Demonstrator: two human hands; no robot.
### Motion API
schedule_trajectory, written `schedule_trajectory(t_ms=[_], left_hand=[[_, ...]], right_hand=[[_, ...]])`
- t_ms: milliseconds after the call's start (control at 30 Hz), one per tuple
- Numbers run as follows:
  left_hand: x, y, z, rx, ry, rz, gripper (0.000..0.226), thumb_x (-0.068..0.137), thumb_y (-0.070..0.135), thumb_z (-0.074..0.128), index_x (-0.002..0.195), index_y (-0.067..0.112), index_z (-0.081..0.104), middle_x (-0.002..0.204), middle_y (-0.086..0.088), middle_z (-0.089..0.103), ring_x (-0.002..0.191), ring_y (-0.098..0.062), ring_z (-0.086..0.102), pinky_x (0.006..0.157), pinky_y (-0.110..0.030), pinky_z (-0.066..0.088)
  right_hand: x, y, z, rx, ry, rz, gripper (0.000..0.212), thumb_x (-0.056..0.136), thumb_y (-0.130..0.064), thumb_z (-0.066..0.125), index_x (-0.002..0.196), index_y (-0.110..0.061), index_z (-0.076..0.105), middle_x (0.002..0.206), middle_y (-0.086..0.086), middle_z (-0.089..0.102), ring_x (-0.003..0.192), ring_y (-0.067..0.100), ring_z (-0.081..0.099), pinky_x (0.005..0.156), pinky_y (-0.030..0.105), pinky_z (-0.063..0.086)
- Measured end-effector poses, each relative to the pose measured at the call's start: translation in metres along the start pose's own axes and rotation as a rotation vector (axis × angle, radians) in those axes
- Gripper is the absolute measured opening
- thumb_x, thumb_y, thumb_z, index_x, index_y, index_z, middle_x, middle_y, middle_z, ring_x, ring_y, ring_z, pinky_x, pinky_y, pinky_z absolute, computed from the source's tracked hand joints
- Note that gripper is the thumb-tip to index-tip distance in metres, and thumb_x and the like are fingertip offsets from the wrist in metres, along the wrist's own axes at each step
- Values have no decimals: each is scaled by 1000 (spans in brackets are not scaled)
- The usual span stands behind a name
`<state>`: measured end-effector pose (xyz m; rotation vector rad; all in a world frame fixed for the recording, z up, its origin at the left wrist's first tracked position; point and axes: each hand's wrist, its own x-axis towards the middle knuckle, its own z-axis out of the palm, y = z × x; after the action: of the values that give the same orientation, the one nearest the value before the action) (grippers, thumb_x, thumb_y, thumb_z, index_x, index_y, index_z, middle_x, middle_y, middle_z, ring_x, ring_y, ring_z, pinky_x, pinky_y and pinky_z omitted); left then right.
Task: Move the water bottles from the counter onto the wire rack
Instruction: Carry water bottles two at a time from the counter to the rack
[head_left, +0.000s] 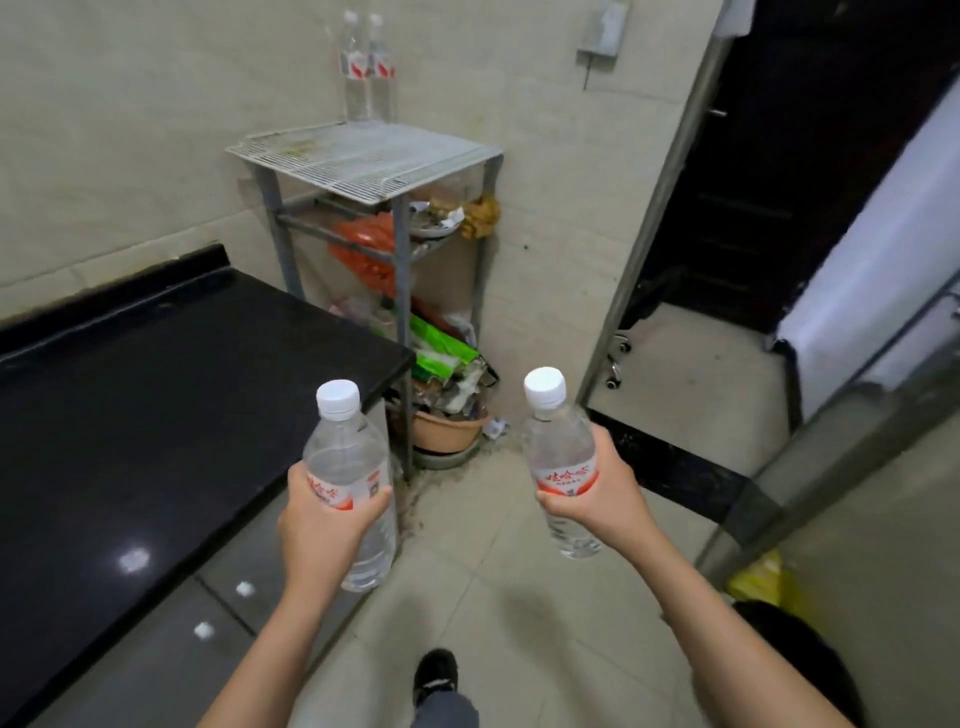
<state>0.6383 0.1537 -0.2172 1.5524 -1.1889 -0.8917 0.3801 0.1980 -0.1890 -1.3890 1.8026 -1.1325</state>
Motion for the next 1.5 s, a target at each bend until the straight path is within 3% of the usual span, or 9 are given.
schedule_trajectory(t_ms=[167,333,500,667,733,900,1067,1333,1500], left_hand=[[75,16,70,-57,-25,-41,54,59,18,82,97,22,44,83,4,57,78,-23,57,70,-31,41],[146,46,127,-49,-49,17,57,56,23,83,99,23,46,87,7,55,78,-18,53,72,-28,38],[194,68,172,-14,-107,50,63,54,29,82,106,24,47,91,8,56,82,-17,52,75,-29,40],[229,88,215,1,-124,103,60,54,30,81,102,25,47,92,7,58,85,-20,56,77,-30,43],[245,100,228,4,-108,137,58,53,30,82,100,27,47,90,6,59,85,-21,57,76,-30,44],[298,146,252,-105,60,221,65,53,22,85,103,34,46,97,12,59,93,-14,57,80,-30,42],[350,211,253,-232,341,299,65,52,16,86,107,24,52,104,-1,66,96,-20,64,83,-36,50],[406,267,240,-264,498,349,55,46,31,86,88,47,54,96,11,69,92,-12,67,82,-42,54],[450,274,229,-296,506,304,55,51,26,86,94,31,53,98,0,71,89,-18,69,83,-49,54]], right_hand=[[85,0,-30,-51,84,42,69,58,-9,81,107,-34,40,92,-21,57,90,8,58,84,27,43],[154,0,-37,-89,136,40,67,58,-9,80,107,-33,42,92,-19,60,89,11,61,76,24,44],[199,6,-39,-111,96,63,71,54,-18,80,107,-43,40,93,-22,61,88,-3,59,69,15,44],[265,15,-49,-53,31,31,65,49,-24,74,109,-30,49,93,-6,67,85,12,65,71,29,54],[299,16,-55,-35,16,2,63,46,-27,75,102,-40,47,91,-13,65,85,0,63,72,21,49],[418,3,-72,-25,-74,-161,60,47,-26,83,91,-46,47,83,-26,65,81,-8,61,68,13,46],[529,-39,-81,114,-129,-353,62,46,-17,86,90,-37,48,87,-23,61,74,-16,60,61,6,44],[647,-90,-61,365,-283,-482,52,59,8,78,104,-7,57,90,1,67,72,0,66,61,10,52],[700,-113,-23,626,-269,-394,35,64,6,74,85,-19,60,79,1,68,66,13,67,56,22,55]])
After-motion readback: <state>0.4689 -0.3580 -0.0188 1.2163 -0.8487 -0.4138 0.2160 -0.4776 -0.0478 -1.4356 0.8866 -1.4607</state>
